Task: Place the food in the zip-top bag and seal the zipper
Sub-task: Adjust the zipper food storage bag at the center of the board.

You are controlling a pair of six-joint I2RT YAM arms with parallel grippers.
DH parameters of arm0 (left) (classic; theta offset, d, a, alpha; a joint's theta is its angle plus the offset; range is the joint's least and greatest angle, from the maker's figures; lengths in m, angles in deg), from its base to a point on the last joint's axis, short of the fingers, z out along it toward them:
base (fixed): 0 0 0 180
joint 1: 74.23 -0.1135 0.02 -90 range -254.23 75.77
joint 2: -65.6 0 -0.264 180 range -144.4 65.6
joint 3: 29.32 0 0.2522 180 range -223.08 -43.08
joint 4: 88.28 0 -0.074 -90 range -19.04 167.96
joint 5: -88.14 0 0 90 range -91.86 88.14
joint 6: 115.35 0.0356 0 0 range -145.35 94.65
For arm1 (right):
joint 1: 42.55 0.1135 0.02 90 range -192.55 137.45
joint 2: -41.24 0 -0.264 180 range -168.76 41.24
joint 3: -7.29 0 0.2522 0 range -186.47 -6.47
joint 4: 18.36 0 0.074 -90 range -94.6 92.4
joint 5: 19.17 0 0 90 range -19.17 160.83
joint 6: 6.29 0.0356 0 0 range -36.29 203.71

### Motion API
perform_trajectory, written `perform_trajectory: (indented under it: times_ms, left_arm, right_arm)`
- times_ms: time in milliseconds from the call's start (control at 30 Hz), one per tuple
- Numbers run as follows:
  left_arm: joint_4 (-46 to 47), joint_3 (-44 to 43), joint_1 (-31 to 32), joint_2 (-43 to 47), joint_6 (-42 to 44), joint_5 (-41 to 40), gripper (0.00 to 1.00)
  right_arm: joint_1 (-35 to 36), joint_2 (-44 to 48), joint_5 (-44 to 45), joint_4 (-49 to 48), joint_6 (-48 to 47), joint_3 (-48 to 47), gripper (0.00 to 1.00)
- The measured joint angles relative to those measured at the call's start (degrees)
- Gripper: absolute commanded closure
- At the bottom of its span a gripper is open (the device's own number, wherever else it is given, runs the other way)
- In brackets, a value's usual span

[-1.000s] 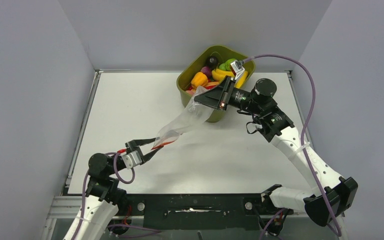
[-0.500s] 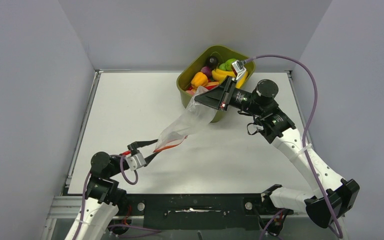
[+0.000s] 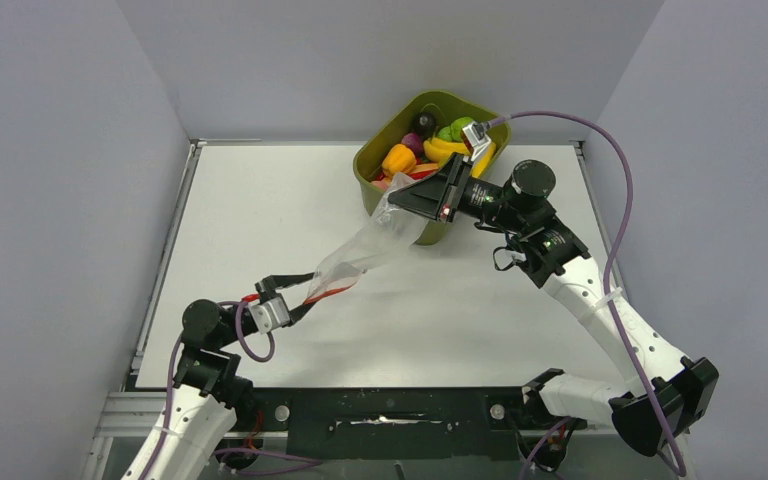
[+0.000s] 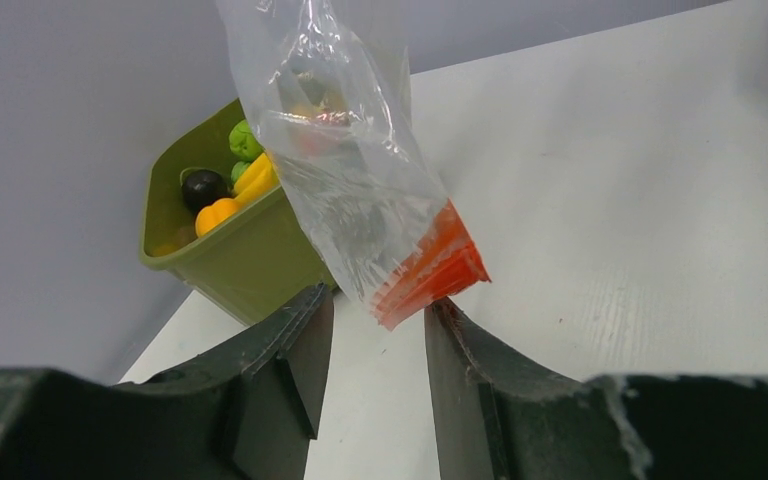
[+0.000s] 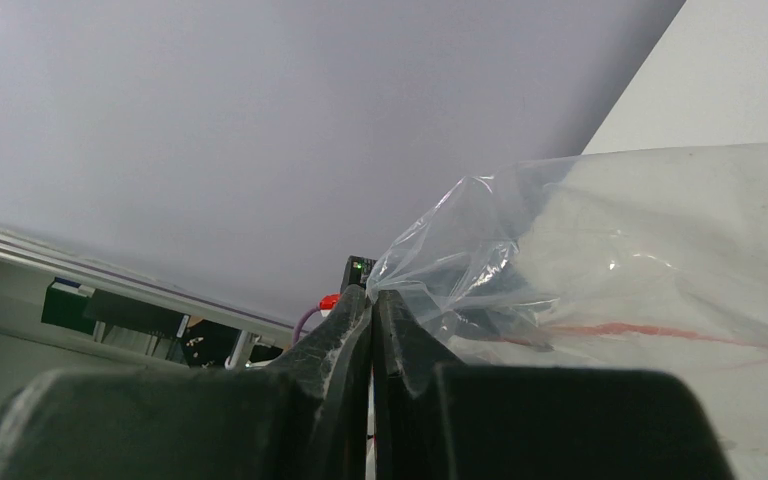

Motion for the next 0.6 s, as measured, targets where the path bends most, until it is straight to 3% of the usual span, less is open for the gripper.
perform_trajectory:
  times_ms: [200,333,467,600]
  left_arm:
    - [3.48,0.11,0.00,-0.28,-1.73,0.15,0.72]
    - [4.61,0.11,0.00,-0.28,-2.47,0.13,0.98]
    - [5.07,0.11,0.00,0.15,-3.17,0.13,1.00]
    - [3.02,0.09,0.00,2.91,-3.96,0.11,1.00]
  right_arm:
    - [0.66,-0.09,-0.02,-1.20,0.24,0.00,1.00]
    - [1.14,-0.24,-0.02,-2.05,0.24,0.22,0.99]
    - [1.14,-0.31,0.20,-2.12,-0.02,1.05,0.84]
    - [1.07,-0.31,2.27,1.53,-2.75,1.27,0.58]
